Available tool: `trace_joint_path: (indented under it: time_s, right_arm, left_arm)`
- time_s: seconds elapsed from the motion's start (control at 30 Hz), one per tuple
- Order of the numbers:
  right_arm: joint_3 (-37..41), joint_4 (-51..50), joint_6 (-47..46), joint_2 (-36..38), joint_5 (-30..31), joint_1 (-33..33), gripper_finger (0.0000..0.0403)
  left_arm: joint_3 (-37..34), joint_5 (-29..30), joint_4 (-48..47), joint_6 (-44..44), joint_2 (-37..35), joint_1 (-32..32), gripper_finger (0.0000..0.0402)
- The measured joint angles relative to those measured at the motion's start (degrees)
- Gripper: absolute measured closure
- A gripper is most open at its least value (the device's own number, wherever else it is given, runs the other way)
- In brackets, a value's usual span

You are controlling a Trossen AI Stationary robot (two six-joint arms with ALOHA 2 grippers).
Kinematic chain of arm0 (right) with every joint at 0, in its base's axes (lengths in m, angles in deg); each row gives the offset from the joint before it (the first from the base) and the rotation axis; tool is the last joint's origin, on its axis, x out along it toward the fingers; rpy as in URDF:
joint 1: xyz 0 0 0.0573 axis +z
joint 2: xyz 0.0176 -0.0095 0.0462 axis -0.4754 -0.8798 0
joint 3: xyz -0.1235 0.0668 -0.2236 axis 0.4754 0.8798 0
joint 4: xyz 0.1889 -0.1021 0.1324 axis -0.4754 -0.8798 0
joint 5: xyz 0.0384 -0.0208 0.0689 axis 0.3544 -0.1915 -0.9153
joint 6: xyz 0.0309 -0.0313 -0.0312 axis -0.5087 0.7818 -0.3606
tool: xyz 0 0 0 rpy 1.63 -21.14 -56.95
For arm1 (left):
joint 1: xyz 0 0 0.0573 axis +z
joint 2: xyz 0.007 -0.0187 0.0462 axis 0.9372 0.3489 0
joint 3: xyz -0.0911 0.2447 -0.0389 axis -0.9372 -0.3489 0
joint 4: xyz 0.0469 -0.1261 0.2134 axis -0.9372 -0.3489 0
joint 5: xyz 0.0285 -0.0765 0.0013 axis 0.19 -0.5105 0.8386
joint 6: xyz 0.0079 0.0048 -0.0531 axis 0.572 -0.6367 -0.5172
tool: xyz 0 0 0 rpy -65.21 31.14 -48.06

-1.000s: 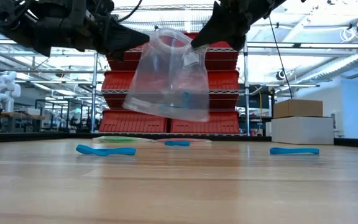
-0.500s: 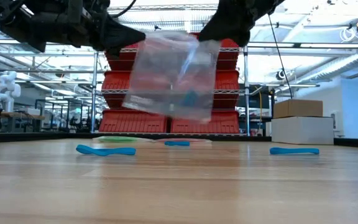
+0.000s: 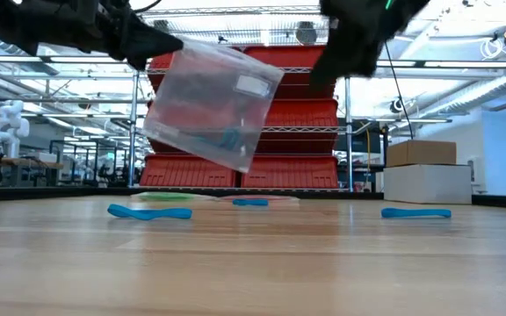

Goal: Sort rubber bands
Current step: Put the blue rubber band into the open transparent zip bag

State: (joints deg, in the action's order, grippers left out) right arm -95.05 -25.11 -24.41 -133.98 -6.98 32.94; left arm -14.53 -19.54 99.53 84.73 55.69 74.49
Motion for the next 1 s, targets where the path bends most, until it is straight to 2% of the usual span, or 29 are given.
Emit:
trace_joint_path:
  time_s: [0.17,0.37,0.53,0.67,0.8,0.9,1.0]
  right_arm:
    - [4.7,13.0,0.4,-9.1,-1.1,-3.3,0.0218]
    - [4.9,26.6,1.6,-21.3,-6.4,-8.4,0.0218]
    - [4.9,32.1,2.5,-28.5,-6.8,-11.2,0.0218]
    - [4.9,35.5,2.3,-31.6,-10.4,-12.2,0.0218]
    - [4.9,38.6,2.2,-34.1,-11.4,-12.2,0.0219]
    - [4.0,38.8,2.5,-36.0,-12.9,-12.5,0.0237]
    - [2.9,39.1,3.6,-37.5,-12.8,-12.5,0.0284]
  left_arm:
    - [0.0,0.4,-1.8,0.0,-3.9,0.0,0.04]
    - [0.0,0.3,-4.4,0.0,-5.0,0.0,0.04]
    - [0.0,0.2,-5.2,0.0,-5.0,0.0,0.04]
    - [0.0,0.2,-5.2,0.0,-5.0,0.0,0.04]
    - [0.0,0.0,-5.1,0.0,-5.0,0.0,0.04]
    - [0.0,0.0,-5.1,0.0,-5.0,0.0,0.04]
    - [0.0,0.0,-5.1,0.0,-5.0,0.0,0.04]
